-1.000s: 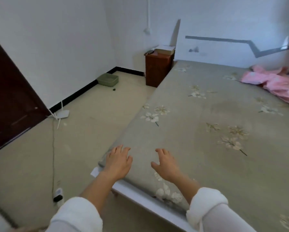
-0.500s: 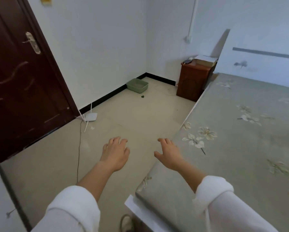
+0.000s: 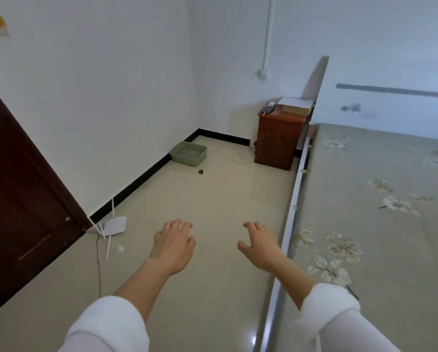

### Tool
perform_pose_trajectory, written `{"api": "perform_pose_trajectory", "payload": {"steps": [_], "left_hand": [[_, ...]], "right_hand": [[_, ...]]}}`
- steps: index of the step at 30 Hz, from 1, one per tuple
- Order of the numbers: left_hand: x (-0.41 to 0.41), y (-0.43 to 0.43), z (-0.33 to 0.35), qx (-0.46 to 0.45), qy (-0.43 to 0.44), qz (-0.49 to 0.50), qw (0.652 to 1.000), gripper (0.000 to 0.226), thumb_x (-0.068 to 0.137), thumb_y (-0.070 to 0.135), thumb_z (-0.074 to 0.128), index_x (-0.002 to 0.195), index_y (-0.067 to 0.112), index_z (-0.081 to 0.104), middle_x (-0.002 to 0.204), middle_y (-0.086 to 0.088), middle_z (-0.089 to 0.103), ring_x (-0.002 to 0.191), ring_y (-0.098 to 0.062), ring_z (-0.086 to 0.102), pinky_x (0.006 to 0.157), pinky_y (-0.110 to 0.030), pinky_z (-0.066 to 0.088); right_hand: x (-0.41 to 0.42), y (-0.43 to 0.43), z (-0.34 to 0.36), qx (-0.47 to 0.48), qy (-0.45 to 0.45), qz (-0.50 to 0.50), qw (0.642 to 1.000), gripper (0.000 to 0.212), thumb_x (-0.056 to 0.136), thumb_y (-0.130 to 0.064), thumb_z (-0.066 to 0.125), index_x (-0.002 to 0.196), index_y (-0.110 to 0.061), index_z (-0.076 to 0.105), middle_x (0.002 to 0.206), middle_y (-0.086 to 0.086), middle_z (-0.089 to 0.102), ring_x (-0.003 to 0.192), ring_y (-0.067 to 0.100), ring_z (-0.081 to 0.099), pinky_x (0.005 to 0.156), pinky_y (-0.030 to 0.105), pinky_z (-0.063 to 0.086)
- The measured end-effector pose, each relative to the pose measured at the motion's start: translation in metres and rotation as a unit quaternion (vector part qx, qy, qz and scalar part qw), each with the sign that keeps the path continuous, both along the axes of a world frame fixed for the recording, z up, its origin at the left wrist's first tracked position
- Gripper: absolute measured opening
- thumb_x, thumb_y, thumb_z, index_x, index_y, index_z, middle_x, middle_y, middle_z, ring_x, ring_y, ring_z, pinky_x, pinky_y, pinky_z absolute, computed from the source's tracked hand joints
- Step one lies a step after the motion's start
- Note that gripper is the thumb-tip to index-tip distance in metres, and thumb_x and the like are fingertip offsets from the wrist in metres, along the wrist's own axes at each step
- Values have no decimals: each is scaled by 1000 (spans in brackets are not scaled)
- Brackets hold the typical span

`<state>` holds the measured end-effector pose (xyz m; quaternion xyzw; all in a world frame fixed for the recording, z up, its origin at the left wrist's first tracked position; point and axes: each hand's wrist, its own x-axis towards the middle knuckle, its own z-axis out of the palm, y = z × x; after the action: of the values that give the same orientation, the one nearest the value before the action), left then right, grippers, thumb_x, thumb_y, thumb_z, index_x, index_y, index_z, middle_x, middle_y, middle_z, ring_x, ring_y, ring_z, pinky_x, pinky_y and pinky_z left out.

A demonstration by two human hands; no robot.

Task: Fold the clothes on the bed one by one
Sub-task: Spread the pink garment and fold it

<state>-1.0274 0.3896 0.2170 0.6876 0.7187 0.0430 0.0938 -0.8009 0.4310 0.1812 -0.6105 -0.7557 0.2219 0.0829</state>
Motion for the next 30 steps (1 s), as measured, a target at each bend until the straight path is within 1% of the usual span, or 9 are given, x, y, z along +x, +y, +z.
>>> {"api": "perform_pose_trajectory", "payload": {"steps": [6, 9, 12, 15, 19, 25, 30], "left_hand": [[-33, 113, -4, 2, 9, -71, 997, 44, 100, 34, 32, 142, 23, 36, 152, -3, 30, 140, -21, 21, 110, -40, 24], [-45, 167, -5, 7, 6, -109, 994, 43, 100, 34, 32, 142, 23, 36, 152, -3, 30, 140, -20, 22, 110, -39, 23], [-49, 216, -3, 3, -3, -156, 988, 43, 100, 33, 32, 142, 24, 36, 151, -2, 31, 139, -19, 22, 110, -38, 23], [-40, 270, -3, 2, -8, -193, 981, 42, 100, 33, 32, 141, 23, 36, 150, -1, 32, 138, -20, 24, 109, -38, 25], [0, 334, -5, -9, -40, -245, 969, 42, 100, 32, 32, 140, 22, 37, 147, -2, 35, 135, -21, 28, 108, -39, 28], [92, 435, -14, -1, -77, -348, 934, 43, 100, 32, 32, 142, 21, 37, 146, -2, 38, 131, -20, 34, 103, -37, 33], [178, 533, -20, -20, -105, -400, 910, 44, 101, 32, 34, 143, 19, 37, 149, -4, 36, 137, -21, 30, 110, -40, 31]], "right_hand": [[-26, 80, -9, -2, -11, -71, 997, 59, 95, -40, 48, 145, -14, 29, 145, 7, 38, 132, 25, 36, 105, 38, 33], [-38, 116, -9, -5, -1, -117, 993, 60, 95, -39, 49, 145, -14, 30, 145, 8, 38, 133, 26, 35, 105, 39, 32], [-49, 145, -7, -4, -3, -159, 987, 60, 94, -38, 49, 145, -13, 30, 144, 8, 40, 132, 27, 37, 105, 37, 32], [-48, 169, -2, -8, -4, -203, 979, 60, 95, -40, 48, 146, -14, 29, 145, 7, 38, 132, 26, 36, 104, 38, 33], [-18, 201, 6, -16, -25, -267, 963, 60, 95, -39, 48, 146, -14, 28, 145, 7, 38, 132, 27, 35, 108, 41, 33], [56, 262, 7, -16, -35, -362, 931, 56, 95, -39, 48, 144, -15, 31, 143, 7, 40, 130, 25, 39, 105, 37, 36], [127, 336, 5, -27, -26, -428, 903, 63, 94, -42, 50, 147, -17, 28, 148, 6, 37, 135, 24, 37, 109, 39, 34]]}}
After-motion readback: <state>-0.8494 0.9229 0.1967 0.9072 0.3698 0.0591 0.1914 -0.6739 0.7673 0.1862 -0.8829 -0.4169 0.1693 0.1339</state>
